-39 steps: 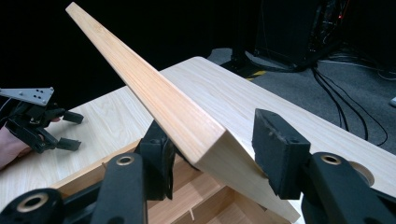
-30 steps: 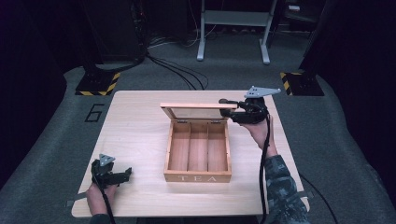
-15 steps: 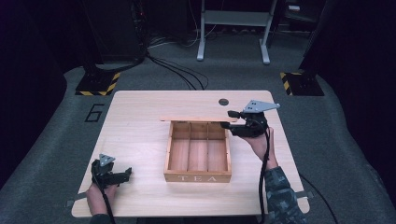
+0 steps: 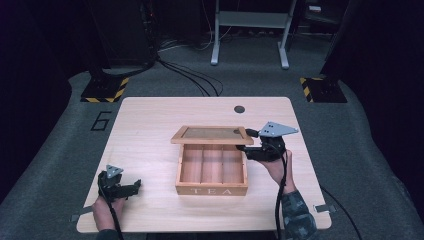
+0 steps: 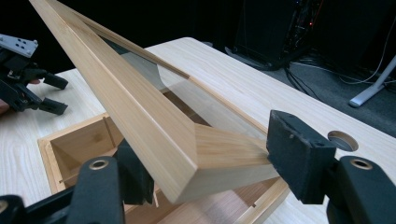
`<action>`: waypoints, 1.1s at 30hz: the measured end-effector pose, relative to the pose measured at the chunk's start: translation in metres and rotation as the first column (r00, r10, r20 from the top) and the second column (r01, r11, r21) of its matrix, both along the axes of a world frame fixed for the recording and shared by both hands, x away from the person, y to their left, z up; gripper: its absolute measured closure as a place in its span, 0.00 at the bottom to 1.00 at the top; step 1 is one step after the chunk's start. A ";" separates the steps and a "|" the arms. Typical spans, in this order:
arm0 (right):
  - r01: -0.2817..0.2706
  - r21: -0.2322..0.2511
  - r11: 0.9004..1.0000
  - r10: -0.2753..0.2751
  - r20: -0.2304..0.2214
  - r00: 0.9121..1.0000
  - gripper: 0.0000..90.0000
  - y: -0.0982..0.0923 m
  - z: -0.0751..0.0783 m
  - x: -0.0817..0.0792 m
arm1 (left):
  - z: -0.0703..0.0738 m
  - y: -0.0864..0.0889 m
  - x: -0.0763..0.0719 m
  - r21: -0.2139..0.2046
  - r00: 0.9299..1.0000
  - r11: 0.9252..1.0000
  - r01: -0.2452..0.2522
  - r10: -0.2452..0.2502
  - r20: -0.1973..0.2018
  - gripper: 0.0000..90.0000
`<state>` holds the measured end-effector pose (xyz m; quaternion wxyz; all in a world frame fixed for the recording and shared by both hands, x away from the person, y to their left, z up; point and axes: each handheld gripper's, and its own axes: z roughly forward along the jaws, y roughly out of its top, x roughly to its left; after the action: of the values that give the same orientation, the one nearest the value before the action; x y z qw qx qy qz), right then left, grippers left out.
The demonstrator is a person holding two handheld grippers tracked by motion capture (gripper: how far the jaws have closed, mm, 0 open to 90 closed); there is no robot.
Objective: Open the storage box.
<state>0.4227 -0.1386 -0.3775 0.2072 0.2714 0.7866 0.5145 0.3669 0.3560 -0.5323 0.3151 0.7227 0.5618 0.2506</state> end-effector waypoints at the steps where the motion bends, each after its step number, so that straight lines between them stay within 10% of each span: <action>1: 0.005 0.000 1.000 -0.005 -0.004 1.000 0.40 0.001 0.000 -0.001 | 0.000 0.000 0.000 0.000 1.000 1.000 0.000 0.000 0.000 0.05; 16: 0.081 -0.056 0.995 -0.078 0.058 0.995 0.30 0.007 -0.021 -0.027 | 0.000 0.000 0.000 0.001 1.000 1.000 0.001 -0.001 0.000 0.05; 33: 0.109 0.001 0.994 -0.109 -0.112 0.988 0.19 0.004 -0.059 -0.041 | 0.000 0.000 0.000 0.002 1.000 1.000 0.002 -0.002 0.000 0.05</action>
<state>0.3813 -0.1346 -0.4363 0.1897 0.3430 0.7790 0.4894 0.3667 0.3558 -0.5322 0.3148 0.7234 0.5609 0.2508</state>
